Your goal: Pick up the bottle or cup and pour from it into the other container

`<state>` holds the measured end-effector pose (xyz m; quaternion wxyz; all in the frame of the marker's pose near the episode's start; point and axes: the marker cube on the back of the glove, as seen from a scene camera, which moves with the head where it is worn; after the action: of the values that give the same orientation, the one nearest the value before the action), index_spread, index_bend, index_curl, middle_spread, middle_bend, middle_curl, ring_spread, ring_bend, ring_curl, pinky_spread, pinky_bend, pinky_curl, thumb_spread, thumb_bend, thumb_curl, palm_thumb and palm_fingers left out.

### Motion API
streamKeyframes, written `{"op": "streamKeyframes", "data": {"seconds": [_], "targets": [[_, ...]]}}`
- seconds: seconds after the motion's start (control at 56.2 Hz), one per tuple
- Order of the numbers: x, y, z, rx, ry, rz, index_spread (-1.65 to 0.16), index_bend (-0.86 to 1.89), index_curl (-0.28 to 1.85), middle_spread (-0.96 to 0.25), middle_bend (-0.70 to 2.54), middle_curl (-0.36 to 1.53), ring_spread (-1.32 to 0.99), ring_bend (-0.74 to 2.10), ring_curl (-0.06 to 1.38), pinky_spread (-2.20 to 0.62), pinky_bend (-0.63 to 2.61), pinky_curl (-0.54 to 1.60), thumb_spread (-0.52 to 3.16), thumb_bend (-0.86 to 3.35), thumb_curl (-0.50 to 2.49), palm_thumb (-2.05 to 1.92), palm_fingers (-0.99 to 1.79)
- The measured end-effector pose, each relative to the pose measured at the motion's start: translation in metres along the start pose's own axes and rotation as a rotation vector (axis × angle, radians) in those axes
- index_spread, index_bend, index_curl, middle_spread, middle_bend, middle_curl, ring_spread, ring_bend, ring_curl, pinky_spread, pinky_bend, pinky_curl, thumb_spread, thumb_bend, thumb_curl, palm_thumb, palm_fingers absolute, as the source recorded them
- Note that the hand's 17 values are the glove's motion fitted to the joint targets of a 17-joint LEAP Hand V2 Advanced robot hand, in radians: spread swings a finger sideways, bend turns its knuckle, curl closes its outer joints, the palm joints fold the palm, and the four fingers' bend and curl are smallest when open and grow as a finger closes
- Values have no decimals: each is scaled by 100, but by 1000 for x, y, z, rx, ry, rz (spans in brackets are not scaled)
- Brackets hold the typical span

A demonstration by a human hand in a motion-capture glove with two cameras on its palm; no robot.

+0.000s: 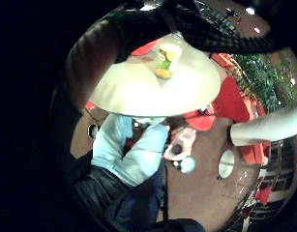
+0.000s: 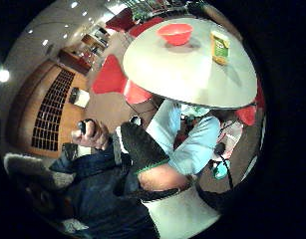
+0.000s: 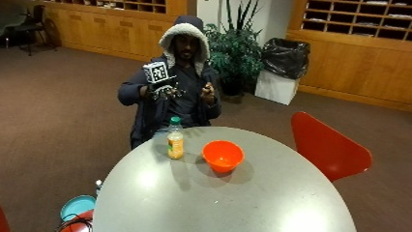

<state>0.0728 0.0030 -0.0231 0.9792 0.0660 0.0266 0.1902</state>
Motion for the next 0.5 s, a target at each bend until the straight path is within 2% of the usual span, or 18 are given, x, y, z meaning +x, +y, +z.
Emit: {"op": "streamKeyframes", "data": {"seconds": [0.036,0.142,0.231,0.302,0.391,0.498], "targets": [[13,3,-2,-53,-1,-103,-39,19,31,-1,20,27,14,17,14,35,28,27,102,-3,28,28,40],[45,-14,-2,-28,-22,-47,-39,18,31,0,19,28,15,17,14,36,28,29,101,-3,29,28,38],[74,-29,1,-76,-40,-142,-39,18,32,1,19,29,16,17,14,37,29,30,100,-3,30,27,38],[89,-36,8,-76,-69,-86,-39,18,32,2,19,30,16,17,15,37,30,31,99,-3,30,27,37],[102,-68,24,64,-114,39,-38,17,32,4,19,30,16,18,15,37,32,32,98,-3,31,28,35],[125,-78,41,-49,-203,-78,-35,14,30,7,19,31,17,18,16,37,35,34,96,-3,32,28,32]]}}
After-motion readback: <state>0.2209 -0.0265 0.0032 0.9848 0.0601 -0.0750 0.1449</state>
